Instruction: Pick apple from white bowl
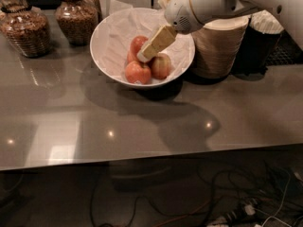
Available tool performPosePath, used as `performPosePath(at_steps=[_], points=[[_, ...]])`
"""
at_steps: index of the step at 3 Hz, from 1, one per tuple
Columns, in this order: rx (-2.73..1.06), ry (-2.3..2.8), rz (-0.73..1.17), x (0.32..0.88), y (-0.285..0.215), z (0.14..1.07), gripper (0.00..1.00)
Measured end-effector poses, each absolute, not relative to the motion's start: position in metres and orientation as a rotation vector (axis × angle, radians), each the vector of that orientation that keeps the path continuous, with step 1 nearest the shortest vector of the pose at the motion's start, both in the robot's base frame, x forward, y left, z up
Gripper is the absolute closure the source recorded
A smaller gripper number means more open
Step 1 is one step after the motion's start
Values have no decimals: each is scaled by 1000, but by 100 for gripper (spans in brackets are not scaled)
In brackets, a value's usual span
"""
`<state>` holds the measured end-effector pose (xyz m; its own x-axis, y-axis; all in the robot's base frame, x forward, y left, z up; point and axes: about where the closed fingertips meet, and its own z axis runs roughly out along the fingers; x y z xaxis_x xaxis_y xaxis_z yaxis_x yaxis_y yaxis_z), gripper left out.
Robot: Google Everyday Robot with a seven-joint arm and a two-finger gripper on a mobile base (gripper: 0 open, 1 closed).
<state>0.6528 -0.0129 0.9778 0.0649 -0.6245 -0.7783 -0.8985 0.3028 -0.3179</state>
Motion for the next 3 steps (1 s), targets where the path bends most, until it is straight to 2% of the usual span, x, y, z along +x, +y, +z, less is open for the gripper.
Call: performPosePath(at_steps=[3], points=[[-1403, 1737, 499, 684, 3, 935, 0]])
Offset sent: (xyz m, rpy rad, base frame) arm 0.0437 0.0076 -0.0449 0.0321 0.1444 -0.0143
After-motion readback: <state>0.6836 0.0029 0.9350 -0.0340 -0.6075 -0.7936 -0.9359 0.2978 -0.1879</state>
